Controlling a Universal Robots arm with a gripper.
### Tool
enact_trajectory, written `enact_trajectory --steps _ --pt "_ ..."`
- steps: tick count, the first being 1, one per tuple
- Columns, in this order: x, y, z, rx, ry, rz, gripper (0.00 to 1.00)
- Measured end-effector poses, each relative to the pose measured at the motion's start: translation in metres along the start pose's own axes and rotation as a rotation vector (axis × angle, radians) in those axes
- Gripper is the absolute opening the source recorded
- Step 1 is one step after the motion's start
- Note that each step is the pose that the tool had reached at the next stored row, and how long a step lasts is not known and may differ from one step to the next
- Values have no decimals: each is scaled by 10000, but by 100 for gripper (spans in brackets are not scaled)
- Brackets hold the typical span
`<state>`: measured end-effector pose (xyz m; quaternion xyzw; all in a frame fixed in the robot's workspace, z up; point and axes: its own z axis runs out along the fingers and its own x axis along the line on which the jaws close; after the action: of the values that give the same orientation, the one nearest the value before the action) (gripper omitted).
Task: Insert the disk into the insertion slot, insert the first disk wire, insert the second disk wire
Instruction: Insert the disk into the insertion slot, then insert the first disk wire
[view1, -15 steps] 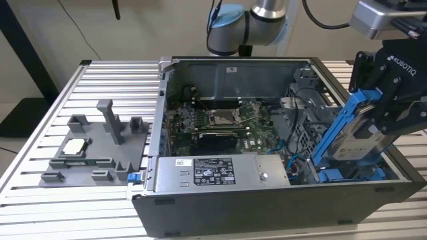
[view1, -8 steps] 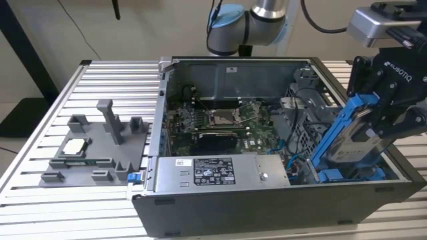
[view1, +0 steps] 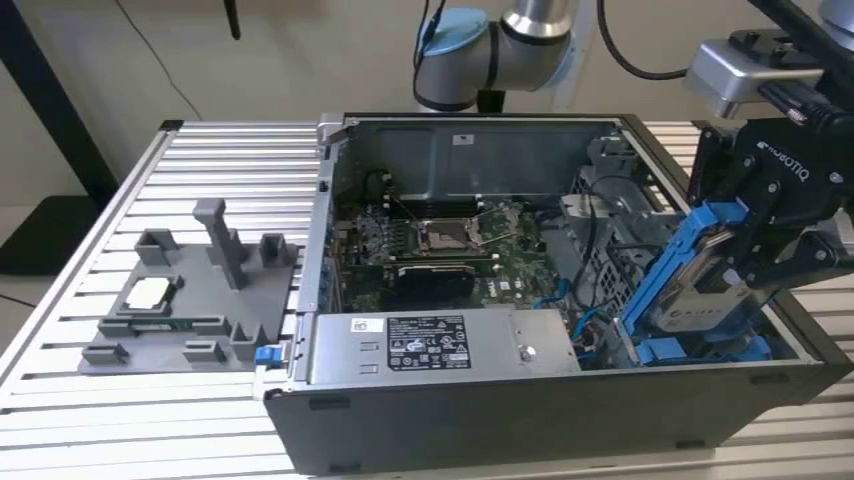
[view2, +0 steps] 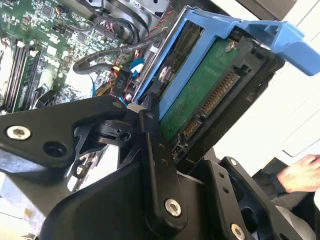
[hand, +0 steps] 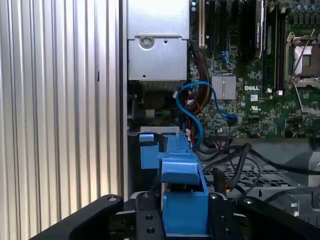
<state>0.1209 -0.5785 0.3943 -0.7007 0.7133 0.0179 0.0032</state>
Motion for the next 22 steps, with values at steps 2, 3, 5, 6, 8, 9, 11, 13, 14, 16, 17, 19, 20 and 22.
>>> enact_trajectory --steps 2,3,5,6,8,9,11,13,14,16,17,19,20,22 --pt "1 -1 36 1 -12 -1 33" --pt "2 -1 54 1 -19 -1 33" --pt "3 -2 90 2 -37 -1 33" --pt "3 -2 103 3 -54 -1 33" --pt "3 -2 112 3 -92 -1 33" --pt "3 -2 111 3 -88 -1 34" --pt "2 -1 102 -5 -89 -1 40" --pt "1 -1 71 -12 -87 -1 40" --pt "-2 -1 53 -13 -87 -2 40" --pt "-11 0 18 -13 -89 -3 40" --pt "-17 1 4 -13 -91 -3 40" --pt "-37 1 -7 -13 -104 -4 40" --pt "-53 2 -11 -13 -107 -3 40" --pt "-94 4 -13 -14 -118 -4 40"
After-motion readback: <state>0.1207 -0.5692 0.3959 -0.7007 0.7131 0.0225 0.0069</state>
